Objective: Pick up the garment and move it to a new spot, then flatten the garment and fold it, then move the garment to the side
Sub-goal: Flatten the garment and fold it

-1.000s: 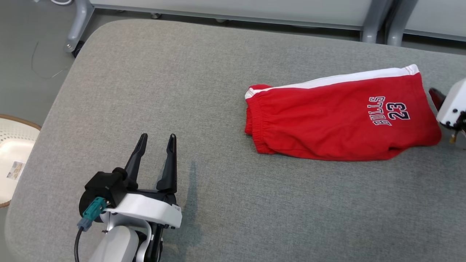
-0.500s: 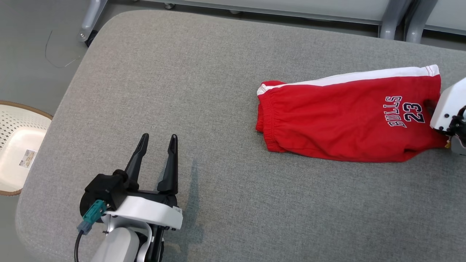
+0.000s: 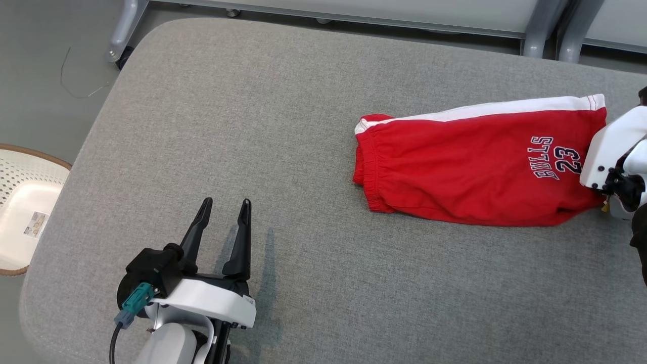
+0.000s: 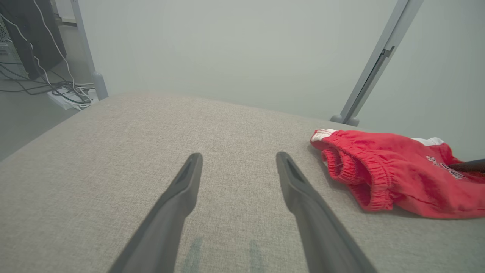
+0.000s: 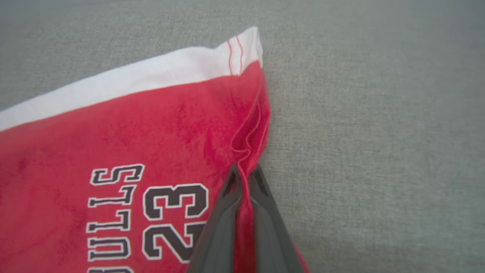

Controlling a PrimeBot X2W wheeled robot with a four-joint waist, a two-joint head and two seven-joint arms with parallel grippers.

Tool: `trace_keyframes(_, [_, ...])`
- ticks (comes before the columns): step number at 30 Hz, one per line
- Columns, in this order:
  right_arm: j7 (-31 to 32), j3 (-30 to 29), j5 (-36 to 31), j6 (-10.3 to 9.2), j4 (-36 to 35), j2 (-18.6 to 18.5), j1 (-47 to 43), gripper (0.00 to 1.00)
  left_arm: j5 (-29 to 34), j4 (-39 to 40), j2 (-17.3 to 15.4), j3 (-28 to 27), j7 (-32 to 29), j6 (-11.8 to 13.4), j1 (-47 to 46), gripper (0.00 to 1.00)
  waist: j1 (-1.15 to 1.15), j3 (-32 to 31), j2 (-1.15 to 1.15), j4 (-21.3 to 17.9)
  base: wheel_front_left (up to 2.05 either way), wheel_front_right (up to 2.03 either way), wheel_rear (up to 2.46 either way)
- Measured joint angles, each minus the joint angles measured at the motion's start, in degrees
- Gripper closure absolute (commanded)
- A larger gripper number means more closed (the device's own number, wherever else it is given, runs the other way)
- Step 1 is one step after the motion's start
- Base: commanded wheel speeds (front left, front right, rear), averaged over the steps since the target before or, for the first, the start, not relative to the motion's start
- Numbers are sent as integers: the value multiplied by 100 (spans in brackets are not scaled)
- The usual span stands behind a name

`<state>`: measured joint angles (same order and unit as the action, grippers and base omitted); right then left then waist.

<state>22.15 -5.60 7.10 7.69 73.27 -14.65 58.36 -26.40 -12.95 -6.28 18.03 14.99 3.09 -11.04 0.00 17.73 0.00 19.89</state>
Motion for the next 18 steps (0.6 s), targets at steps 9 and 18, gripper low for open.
trace_keyframes(9, [-569,-212,-510,-4,-52,-69,-229,100,-47,-43,-14,-70,0,9,52,0,0,-219,0,-107,0,0,0])
trace_keyframes(18, [-745,-386,-765,-19,-412,-379,-422,100,-138,-12,-30,-155,-1,64,212,0,0,-517,0,-382,0,0,0])
